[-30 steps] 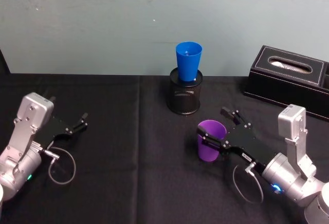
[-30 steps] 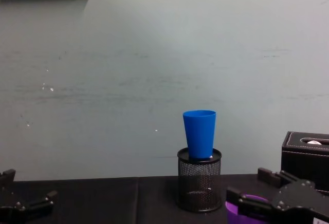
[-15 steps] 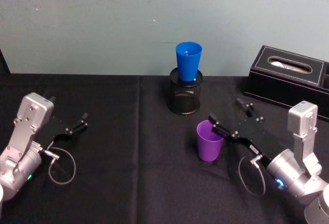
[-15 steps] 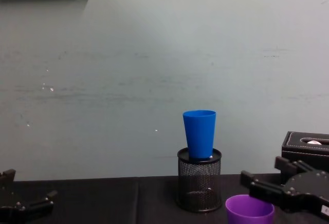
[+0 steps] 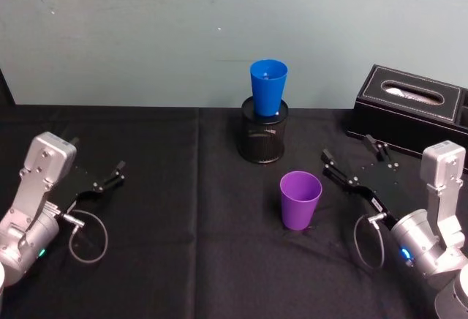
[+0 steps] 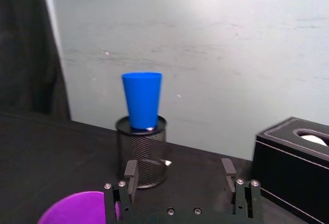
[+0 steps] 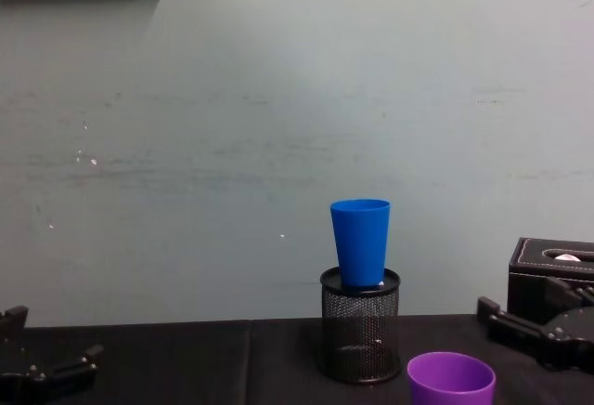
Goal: Pick up one cup with a gripper and tap it against the other cup.
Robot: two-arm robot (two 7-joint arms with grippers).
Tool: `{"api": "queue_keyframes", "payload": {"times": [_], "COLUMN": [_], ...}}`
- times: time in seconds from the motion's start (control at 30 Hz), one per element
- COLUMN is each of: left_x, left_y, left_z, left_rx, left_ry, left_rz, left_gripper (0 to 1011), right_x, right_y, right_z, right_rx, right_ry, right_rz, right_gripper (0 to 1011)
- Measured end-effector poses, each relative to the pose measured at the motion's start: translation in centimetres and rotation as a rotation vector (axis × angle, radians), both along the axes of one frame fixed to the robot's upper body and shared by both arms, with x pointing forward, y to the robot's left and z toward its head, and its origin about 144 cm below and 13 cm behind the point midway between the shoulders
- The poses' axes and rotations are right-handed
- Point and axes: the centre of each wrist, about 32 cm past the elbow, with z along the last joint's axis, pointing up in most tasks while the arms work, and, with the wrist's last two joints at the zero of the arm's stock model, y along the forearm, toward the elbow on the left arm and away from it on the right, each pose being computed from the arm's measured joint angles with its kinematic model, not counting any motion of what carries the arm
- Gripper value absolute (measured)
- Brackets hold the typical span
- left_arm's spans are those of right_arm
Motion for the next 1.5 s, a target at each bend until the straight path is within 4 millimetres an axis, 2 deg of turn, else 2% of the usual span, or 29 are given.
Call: {"api": "queue_keyframes", "payload": {"times": [0.8, 1.5], "left_x": [0.0, 0.0], "left_y": [0.0, 0.0], "left_z": [0.0, 0.0], "left_rx": [0.000, 0.000], "left_ry": [0.000, 0.000], "left_rz": [0.000, 0.000], "left_gripper": [1011, 1012], "right_x": [1.2, 1.3], "right_y": [-0.7, -0.7], "right_z": [-1.7, -1.7], "right_rx": [-0.041, -0.041], "right_ry": [0.104, 0.106], "right_rz": [-0.103, -0.102], "right_gripper": [1003, 1003]}}
